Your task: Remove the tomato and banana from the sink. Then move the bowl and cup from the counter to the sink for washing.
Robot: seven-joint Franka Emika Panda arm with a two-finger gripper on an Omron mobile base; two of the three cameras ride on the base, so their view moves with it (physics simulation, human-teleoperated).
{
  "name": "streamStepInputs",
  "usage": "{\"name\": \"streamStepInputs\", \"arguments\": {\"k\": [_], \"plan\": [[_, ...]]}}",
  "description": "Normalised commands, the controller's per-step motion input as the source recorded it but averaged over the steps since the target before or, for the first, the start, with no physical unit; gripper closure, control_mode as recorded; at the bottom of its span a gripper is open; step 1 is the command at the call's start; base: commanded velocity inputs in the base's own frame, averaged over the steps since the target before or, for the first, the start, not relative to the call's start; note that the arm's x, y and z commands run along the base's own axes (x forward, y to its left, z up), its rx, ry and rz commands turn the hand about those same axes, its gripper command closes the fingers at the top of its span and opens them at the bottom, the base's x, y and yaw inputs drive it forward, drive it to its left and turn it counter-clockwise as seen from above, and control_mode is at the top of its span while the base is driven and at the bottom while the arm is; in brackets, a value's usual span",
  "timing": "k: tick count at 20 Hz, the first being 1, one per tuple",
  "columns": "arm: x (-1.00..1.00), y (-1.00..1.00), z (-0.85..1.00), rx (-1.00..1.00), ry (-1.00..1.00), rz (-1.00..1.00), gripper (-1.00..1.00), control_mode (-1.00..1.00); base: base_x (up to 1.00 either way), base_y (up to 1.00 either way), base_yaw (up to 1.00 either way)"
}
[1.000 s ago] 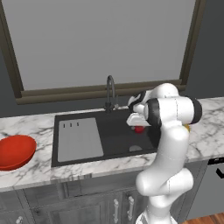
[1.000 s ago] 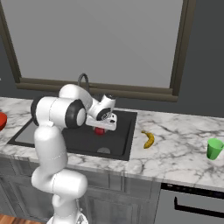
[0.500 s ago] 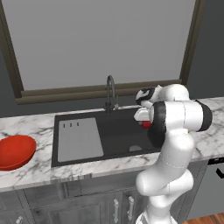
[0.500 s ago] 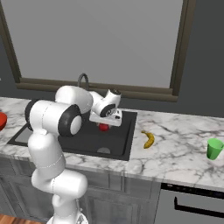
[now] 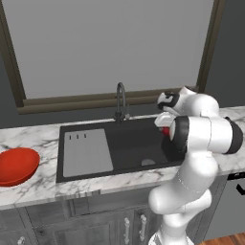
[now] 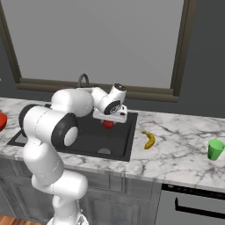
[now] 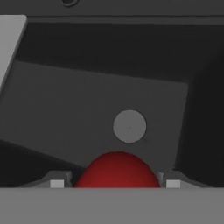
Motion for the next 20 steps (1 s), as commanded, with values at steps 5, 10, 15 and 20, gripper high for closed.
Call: {"name": "streamStepInputs", "arguments": {"k": [5, 10, 15, 20], "plan": [[-0.19, -0.32, 0.23, -0.01, 0.0, -0.01, 1.0, -1.0, 0.0, 0.0, 0.0], [-0.13, -0.31, 0.13, -0.05, 0.0, -0.05, 1.0, -1.0, 0.0, 0.0, 0.0], [-0.14, -0.23, 0.11, -0.12, 0.0, -0.11, 1.0, -1.0, 0.0, 0.0, 0.0], [-0.15, -0.27, 0.07, -0.14, 0.0, -0.1, 1.0, -1.0, 0.0, 0.0, 0.0]]}}
